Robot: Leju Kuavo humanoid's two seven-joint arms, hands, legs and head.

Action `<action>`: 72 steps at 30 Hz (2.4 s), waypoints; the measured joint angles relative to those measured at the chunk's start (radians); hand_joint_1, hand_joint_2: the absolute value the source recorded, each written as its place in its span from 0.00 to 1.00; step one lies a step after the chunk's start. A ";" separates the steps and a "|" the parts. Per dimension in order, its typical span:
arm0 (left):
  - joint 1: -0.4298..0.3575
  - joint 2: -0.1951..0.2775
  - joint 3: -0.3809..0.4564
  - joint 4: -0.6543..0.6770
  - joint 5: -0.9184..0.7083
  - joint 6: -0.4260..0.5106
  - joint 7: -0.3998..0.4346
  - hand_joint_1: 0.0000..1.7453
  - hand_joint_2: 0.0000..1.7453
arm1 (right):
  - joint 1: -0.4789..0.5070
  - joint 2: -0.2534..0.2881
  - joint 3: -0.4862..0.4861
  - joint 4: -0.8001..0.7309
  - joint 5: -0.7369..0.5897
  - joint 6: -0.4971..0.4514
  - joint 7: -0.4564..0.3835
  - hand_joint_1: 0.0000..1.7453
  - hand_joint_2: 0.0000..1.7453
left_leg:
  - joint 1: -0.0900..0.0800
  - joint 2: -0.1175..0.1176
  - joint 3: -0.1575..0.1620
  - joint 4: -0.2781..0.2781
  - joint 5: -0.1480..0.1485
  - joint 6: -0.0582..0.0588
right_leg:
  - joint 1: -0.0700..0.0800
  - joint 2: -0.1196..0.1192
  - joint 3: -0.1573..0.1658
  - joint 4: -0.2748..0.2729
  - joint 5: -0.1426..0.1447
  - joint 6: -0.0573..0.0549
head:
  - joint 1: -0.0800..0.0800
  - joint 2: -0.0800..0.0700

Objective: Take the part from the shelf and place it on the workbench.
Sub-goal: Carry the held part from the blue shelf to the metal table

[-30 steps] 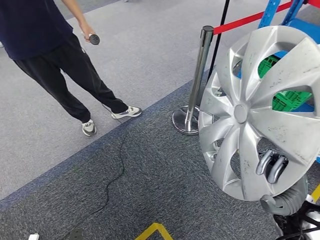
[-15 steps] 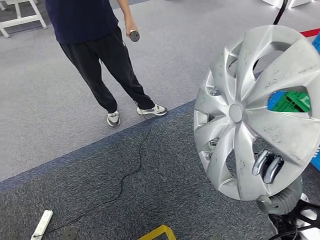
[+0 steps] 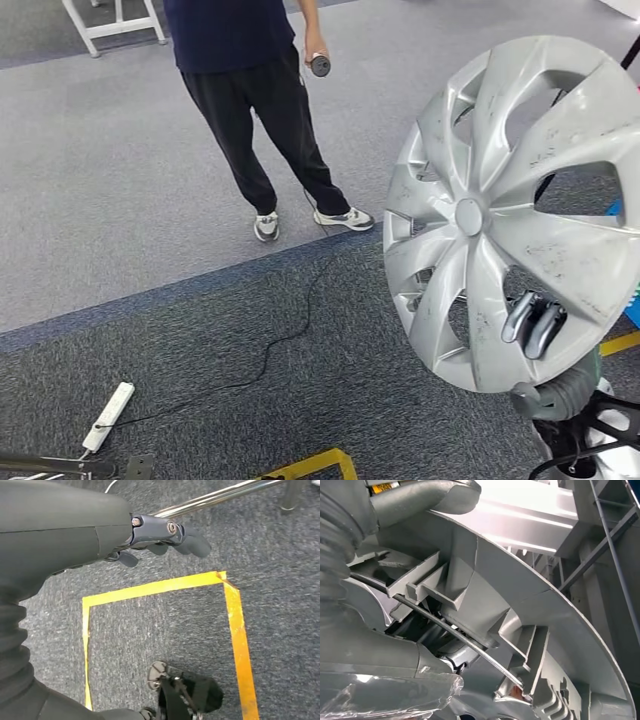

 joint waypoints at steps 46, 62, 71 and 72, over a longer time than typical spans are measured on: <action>-0.011 -0.015 -0.119 0.000 -0.157 0.025 0.068 0.00 1.00 | 0.072 0.007 -0.052 -0.028 0.016 0.042 -0.055 1.00 1.00 | -0.001 -0.100 0.080 -0.136 0.022 0.048 | -0.010 0.097 -0.075 0.125 -0.026 0.048 | 0.019 0.000; -0.013 -0.017 -0.120 0.000 -0.157 0.018 0.062 0.00 1.00 | 0.073 0.021 -0.076 -0.031 0.024 0.055 -0.055 1.00 1.00 | -0.003 0.024 0.041 -0.058 0.003 0.006 | 0.000 -0.005 -0.006 0.004 -0.003 0.006 | 0.006 0.000; -0.014 -0.016 -0.120 0.000 -0.157 0.018 0.061 0.00 1.00 | 0.077 0.024 -0.088 -0.031 0.026 0.056 -0.055 1.00 1.00 | 0.000 -0.027 0.079 -0.136 0.015 0.052 | -0.002 0.048 -0.082 0.189 -0.112 0.046 | 0.019 0.000; -0.014 -0.017 -0.120 0.000 -0.157 0.018 0.061 0.00 1.00 | 0.078 0.024 -0.089 -0.031 0.026 0.056 -0.055 1.00 1.00 | 0.000 -0.039 0.079 -0.136 0.015 0.053 | -0.002 0.057 -0.114 0.248 -0.131 0.048 | 0.019 0.000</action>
